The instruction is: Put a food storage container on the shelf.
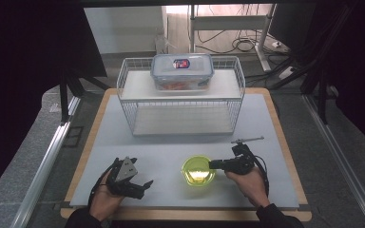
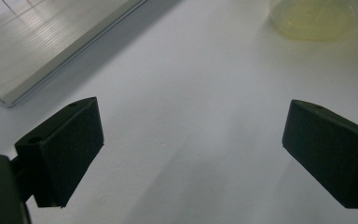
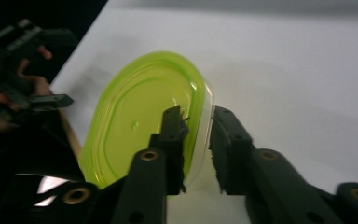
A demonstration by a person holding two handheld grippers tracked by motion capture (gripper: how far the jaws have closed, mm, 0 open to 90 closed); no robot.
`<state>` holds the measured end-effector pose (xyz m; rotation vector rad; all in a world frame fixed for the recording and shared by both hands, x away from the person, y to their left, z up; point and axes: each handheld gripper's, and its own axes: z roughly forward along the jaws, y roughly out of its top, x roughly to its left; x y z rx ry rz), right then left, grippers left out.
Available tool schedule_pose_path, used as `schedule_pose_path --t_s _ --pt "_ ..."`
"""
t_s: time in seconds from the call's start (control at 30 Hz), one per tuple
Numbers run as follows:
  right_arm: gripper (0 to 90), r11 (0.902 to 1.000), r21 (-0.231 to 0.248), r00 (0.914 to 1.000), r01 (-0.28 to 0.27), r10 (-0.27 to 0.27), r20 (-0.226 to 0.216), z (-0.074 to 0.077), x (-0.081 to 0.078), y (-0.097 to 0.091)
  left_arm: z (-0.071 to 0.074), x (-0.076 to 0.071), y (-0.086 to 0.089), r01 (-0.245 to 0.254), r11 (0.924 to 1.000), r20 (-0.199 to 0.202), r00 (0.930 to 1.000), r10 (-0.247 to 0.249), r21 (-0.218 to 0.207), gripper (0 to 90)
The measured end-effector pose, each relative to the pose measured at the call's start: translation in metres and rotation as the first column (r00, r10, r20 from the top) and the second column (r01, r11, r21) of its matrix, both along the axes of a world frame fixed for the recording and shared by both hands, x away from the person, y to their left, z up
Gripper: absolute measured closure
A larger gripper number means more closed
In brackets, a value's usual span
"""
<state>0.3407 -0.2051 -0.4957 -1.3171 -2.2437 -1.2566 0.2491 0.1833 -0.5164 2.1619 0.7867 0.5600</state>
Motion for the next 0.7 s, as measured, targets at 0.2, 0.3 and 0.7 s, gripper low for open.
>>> schedule_pose_path --t_s 0.2,0.3,0.7 --pt "81.6 0.9974 0.071 0.9979 -0.008 0.013 -0.064 -0.001 0.001 -0.002 0.000 0.000 0.000 -0.001 1.0000 0.002 1.0000 0.001 -0.003 5.1" --pt "81.9 0.9968 0.079 0.9974 -0.006 0.011 -0.071 0.000 0.001 -0.003 0.000 0.000 0.000 0.001 1.0000 0.004 1.0000 -0.001 0.000 5.1" --pt "82.0 0.9857 0.167 0.9993 0.020 -0.014 -0.033 0.021 0.004 -0.012 0.003 0.000 0.003 -0.001 0.9992 0.001 1.0000 0.001 -0.040 4.8"
